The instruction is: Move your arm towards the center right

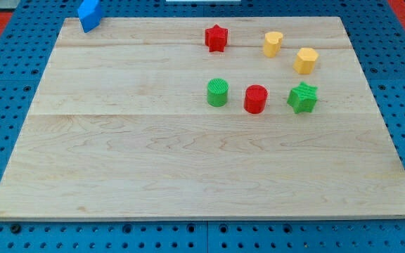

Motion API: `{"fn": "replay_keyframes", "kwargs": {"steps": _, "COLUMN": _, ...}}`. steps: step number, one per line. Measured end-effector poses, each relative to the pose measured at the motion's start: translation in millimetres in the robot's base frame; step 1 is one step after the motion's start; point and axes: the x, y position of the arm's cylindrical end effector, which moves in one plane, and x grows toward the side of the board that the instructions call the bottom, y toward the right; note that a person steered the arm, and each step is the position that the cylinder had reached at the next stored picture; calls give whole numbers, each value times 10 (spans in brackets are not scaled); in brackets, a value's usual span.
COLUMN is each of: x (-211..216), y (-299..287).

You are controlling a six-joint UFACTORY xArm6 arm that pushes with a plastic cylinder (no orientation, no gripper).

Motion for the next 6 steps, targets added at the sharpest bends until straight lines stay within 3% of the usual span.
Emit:
{"fn": "replay_keyframes", "kwargs": {"steps": 2, "x": 127, "y": 20}}
{"fn": "replay_keyframes", "kwargs": {"steps": 4, "x": -221, "y": -619}}
{"fn": "replay_keyframes", "kwargs": {"steps": 6, "x": -458, "y": -472}}
